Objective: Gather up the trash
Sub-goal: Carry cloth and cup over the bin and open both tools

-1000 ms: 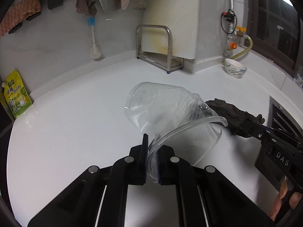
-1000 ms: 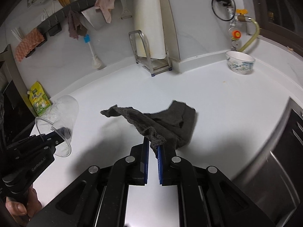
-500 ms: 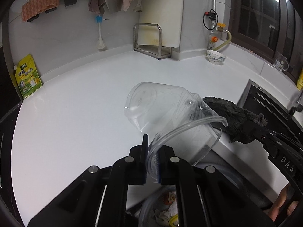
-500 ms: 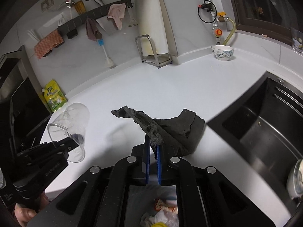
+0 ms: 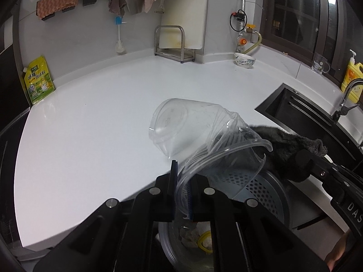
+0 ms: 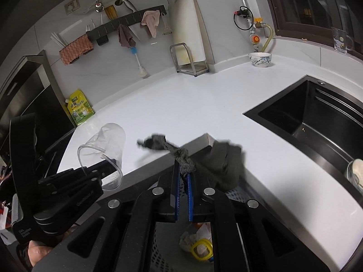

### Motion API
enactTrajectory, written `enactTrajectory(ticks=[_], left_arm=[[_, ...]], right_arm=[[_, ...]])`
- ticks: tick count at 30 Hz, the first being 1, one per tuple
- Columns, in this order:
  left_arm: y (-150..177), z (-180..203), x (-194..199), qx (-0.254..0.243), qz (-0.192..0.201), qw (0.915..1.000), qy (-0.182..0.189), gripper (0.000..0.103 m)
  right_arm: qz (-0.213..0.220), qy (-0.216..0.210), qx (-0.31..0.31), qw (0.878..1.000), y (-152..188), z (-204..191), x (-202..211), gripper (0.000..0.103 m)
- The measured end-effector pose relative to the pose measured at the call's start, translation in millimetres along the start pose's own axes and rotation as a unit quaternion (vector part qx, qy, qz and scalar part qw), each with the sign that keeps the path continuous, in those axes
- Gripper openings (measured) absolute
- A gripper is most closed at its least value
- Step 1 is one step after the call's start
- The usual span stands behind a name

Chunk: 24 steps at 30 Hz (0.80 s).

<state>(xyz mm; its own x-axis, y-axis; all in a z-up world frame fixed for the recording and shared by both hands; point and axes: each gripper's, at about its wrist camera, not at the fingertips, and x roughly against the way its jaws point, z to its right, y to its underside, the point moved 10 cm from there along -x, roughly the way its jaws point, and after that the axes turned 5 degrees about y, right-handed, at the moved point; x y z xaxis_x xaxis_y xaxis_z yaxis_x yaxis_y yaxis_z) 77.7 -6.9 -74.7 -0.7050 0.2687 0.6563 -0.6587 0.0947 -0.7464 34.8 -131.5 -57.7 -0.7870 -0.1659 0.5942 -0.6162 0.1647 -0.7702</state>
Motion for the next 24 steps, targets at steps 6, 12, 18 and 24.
enactTrajectory(ticks=[6,12,18,24], left_arm=[[15,8,4,-0.011,-0.001,0.9999,0.000,0.008],[40,14,-5,-0.017,-0.021,0.9996,0.003,0.008],[58,21,-15,-0.031,-0.040,0.9987,0.001,0.008],[64,23,-20,-0.032,-0.053,0.9981,0.002,0.008]], right_arm=[[-0.026,0.005,-0.008,1.000,31,6,-3,0.005],[-0.055,0.012,-0.016,0.998,68,14,-11,0.004],[-0.066,0.015,-0.030,0.997,84,21,-16,0.004],[-0.071,0.018,-0.039,0.997,88,29,-20,0.004]])
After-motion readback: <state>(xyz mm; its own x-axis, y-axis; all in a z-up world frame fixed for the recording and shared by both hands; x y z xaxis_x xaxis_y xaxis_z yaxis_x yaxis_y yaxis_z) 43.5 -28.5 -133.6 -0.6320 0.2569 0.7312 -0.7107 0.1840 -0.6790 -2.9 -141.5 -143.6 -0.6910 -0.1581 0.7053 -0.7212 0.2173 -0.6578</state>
